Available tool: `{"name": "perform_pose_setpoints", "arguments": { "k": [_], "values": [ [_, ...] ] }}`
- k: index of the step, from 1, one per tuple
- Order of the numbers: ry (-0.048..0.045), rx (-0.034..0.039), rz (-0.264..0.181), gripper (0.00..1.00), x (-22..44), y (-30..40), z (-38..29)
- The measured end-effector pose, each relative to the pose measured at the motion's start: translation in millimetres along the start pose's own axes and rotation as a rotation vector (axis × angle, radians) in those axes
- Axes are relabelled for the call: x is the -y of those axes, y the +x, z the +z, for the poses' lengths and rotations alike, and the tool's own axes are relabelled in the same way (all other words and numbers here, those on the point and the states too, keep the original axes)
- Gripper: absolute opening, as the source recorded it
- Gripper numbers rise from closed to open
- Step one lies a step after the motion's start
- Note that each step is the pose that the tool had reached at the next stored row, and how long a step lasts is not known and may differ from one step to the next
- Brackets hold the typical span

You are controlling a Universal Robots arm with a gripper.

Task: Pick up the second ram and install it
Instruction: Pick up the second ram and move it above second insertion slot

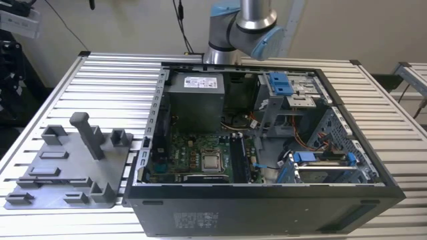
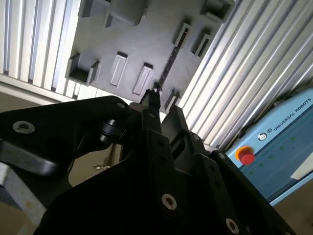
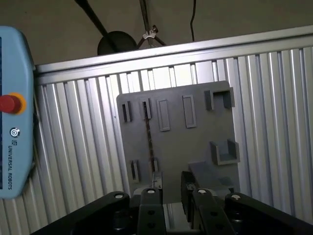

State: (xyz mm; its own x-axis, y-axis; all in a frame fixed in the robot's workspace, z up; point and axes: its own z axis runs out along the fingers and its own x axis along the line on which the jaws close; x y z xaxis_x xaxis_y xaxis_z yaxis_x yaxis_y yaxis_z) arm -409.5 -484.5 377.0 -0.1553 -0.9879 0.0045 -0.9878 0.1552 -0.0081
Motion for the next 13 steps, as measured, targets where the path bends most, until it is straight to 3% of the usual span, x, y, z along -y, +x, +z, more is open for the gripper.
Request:
{"name": "perform_pose_setpoints", "arguments": {
  "k": [8, 10, 13],
  "values": [
    [-0.0050, 0.0001, -0.013, 0.30, 2.8, 0.2, 1.6],
    [-0.0112, 0.0070, -0.018, 0.30, 2.9, 0.4, 1.8],
    [-0.0131, 0.0176, -0.041, 0.30, 2.8, 0.4, 3.4]
  ]
}}
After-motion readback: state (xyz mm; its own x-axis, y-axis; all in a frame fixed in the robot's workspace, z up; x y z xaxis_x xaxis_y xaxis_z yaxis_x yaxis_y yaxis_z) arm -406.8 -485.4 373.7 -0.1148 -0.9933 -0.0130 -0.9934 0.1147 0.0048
